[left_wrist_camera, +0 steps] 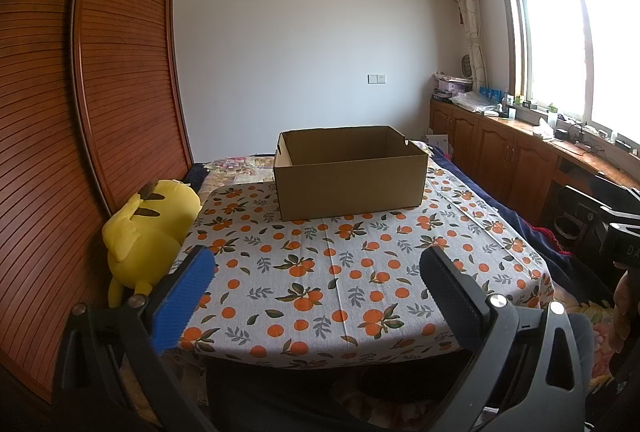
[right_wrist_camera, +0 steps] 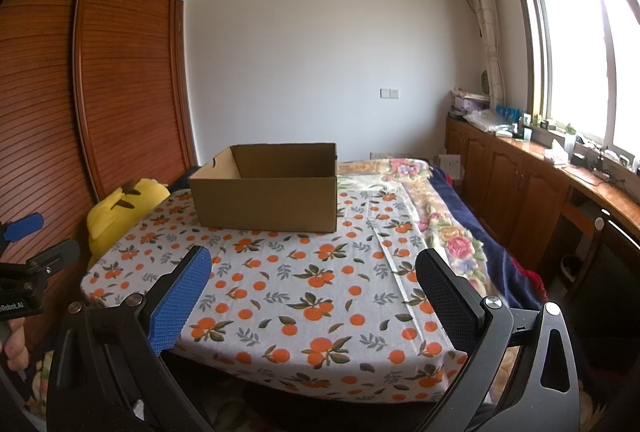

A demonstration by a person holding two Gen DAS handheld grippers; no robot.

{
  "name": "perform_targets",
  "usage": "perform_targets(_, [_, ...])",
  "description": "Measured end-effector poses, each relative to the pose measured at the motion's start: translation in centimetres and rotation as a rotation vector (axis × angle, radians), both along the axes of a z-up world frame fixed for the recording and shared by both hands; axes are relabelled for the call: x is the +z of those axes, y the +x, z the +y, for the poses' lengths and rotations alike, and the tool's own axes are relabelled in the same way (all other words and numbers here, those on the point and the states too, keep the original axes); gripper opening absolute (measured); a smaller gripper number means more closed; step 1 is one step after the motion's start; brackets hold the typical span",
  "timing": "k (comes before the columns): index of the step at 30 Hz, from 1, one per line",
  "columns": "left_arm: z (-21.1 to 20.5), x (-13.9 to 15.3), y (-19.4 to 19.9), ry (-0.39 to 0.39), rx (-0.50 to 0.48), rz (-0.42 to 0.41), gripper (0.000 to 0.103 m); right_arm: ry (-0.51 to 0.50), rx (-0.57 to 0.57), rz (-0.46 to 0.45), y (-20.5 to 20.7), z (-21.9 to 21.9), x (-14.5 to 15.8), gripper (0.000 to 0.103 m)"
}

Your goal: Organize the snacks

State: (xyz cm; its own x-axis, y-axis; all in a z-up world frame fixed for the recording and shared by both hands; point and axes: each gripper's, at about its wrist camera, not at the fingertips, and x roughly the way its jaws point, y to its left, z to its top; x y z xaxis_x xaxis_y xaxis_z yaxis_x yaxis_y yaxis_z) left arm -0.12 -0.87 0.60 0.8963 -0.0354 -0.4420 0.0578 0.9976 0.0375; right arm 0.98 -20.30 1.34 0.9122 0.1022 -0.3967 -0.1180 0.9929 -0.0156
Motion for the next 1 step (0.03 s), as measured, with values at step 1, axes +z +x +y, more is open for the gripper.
perform_targets(1, [0.02,0.03,0.05,0.000,0.000,0.000,0.103,0.001,0.000,0.000,0.00,-0.07,-0.04,0.103])
